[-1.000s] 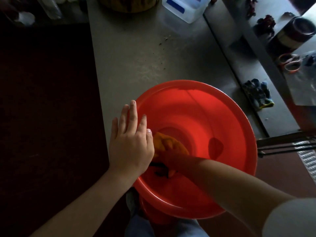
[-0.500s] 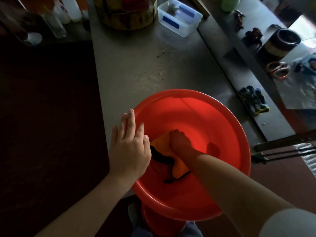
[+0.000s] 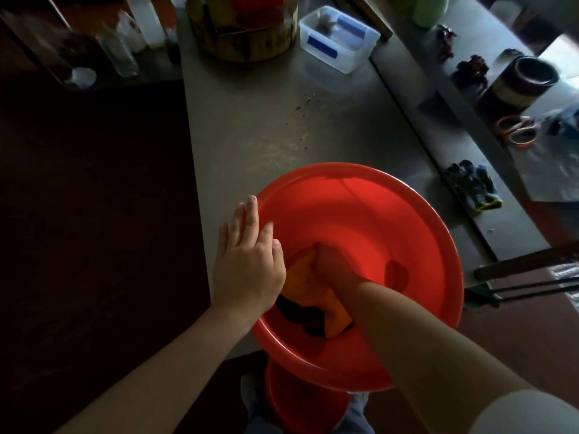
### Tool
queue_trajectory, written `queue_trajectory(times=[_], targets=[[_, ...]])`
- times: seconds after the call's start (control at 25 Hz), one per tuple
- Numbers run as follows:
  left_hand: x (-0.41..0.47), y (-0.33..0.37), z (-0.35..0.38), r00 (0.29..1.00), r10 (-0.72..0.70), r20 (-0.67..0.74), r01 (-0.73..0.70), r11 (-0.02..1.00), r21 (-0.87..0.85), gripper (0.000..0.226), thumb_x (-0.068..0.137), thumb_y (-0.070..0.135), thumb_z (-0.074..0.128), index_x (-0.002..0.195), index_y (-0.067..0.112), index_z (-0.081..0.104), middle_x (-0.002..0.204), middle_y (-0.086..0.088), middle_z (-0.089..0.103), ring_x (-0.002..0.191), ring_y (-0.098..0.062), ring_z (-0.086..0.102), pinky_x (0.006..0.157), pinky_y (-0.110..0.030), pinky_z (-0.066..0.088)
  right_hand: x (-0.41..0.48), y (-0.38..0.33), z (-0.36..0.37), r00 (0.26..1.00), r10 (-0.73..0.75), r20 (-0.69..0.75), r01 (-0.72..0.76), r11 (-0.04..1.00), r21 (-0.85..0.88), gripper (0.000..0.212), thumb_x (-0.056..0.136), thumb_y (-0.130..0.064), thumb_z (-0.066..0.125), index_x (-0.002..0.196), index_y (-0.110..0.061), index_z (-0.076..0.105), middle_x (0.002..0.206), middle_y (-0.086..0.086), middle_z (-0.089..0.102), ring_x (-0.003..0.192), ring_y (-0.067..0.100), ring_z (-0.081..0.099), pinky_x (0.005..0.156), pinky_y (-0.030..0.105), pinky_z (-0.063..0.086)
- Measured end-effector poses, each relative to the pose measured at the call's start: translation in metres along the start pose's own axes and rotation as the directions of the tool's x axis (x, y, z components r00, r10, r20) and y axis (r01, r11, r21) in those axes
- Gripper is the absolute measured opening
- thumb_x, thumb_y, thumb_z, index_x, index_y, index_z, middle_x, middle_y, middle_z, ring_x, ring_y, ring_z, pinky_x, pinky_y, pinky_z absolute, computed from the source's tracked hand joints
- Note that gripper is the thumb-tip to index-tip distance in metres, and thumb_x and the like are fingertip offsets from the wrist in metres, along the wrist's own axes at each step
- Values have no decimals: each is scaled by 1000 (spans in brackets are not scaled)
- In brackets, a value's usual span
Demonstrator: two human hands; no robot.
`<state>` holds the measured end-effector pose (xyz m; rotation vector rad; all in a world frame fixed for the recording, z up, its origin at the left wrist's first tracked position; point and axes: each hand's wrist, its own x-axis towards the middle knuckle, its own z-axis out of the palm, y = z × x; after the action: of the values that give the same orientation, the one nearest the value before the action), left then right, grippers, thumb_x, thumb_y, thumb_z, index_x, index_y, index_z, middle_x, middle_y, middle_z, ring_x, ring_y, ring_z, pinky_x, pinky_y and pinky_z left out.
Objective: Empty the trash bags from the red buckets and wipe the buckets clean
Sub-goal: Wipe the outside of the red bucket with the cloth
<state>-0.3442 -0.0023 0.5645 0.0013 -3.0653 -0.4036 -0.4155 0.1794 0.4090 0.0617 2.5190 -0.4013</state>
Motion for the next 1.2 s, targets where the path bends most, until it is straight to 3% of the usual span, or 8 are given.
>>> queue_trajectory(times=[0.12,0.36,0.56,0.68,0.8,0.96,1.08,1.2], targets=[[1,0,-1,1000,2,9,-2,1000,6,52,100,34,29,139,14,56,166,-10,13,153,-29,15,120,-53,22,-18,-1,-37,995,-96,32,94,995,38,61,92,-10,61,150,-11,45,149,15,51,135,29,51,106,27,37],[0,5,-12,997,35,71,-36,999,18,47,103,32,31,142,17,52,167,-15,4,154,-33,6,123,-54,12,-86,-5,-122,998,-37,53,21,961,274,41,88,-6,64,124,-23,68,100,0,61,86,15,58,60,19,45],[9,11,-25,991,104,87,-107,994,28,43,102,30,31,133,18,59,166,-16,3,153,-35,-7,121,-56,-2,-135,3,-163,996,-4,-85,51,832,553,36,81,4,66,102,-24,72,78,-2,59,59,11,54,55,24,47],[7,28,-36,987,159,-31,-159,987,6,38,100,29,38,117,11,68,153,-16,42,146,-36,27,121,-49,19,-156,7,-190,978,-63,-200,177,760,626,41,83,8,65,115,-17,69,74,-3,53,44,-1,47,46,15,38],[-1,64,-59,995,-98,6,95,943,-318,37,100,33,39,102,7,66,113,-10,65,104,-27,57,88,-36,44,-177,17,-216,940,-123,-319,321,638,700,50,86,12,60,127,-15,66,77,2,53,57,8,51,52,17,41],[-28,114,-70,877,-269,398,479,546,-687,48,102,49,40,116,10,66,112,-11,67,104,-31,62,91,-38,46,-206,31,-242,936,-222,-275,349,469,811,63,90,4,62,108,-56,63,114,2,58,97,23,60,80,40,52],[-47,153,-68,867,-215,450,479,108,-871,40,96,50,55,116,18,67,107,-3,68,99,-22,63,91,-39,46,-240,48,-263,922,-294,-253,357,385,851,63,92,7,59,110,-53,64,109,1,57,98,21,61,80,40,54],[-58,188,-78,892,-74,445,422,-213,-881,33,98,35,60,121,12,65,109,-8,72,103,-26,66,92,-41,51,-269,70,-281,914,-303,-269,370,352,860,53,93,5,58,106,-44,71,110,6,61,97,25,62,78,42,56]])
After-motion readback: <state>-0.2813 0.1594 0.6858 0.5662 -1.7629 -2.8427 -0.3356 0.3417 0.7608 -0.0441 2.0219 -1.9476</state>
